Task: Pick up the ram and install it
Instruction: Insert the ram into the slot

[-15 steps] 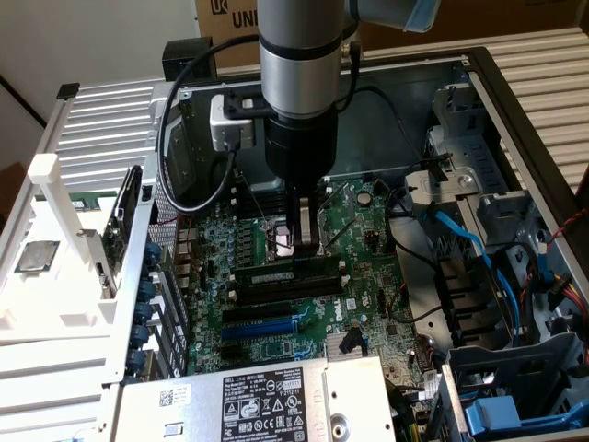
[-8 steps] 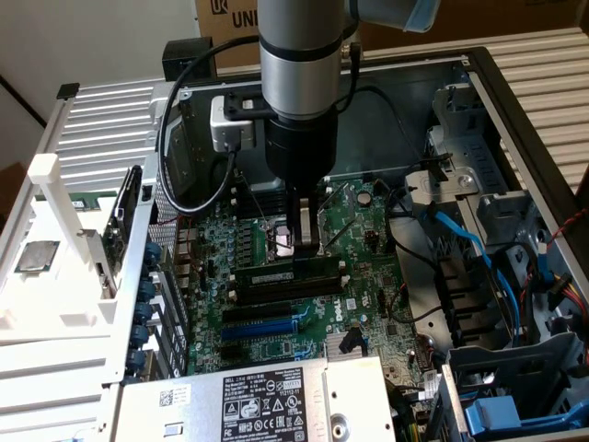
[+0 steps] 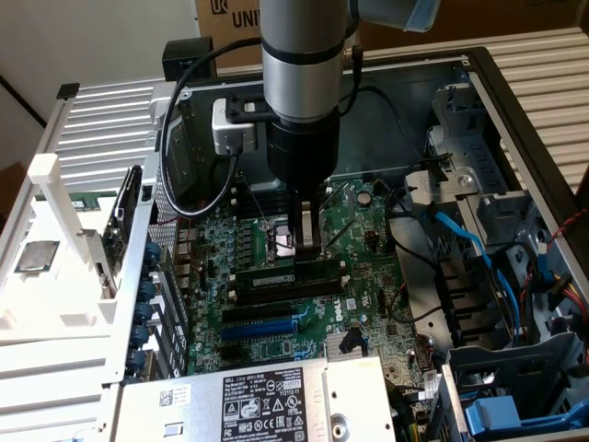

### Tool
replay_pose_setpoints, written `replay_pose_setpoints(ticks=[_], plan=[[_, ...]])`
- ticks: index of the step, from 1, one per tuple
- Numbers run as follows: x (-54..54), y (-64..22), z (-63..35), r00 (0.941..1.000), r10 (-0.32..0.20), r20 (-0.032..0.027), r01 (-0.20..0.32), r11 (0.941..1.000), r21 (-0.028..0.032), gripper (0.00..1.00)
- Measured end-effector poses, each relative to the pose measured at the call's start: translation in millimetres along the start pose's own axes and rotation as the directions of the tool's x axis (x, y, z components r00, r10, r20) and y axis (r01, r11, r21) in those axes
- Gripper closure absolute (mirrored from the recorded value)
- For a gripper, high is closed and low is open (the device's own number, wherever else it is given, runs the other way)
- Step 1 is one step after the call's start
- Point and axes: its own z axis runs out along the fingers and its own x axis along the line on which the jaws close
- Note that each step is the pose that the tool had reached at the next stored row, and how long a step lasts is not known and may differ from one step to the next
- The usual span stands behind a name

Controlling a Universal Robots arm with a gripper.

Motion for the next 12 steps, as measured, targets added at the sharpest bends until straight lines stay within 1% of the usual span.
replay_pose_setpoints(ticks=[2, 12], plan=[[-0.1, 1.1, 0.3, 1.0000, 0.000, -0.0001, 0.000, 1.0000, 0.0000, 0.88], [-1.8, 1.1, 0.6, 1.0000, 0.000, -0.0001, 0.000, 1.0000, -0.0001, 0.88]])
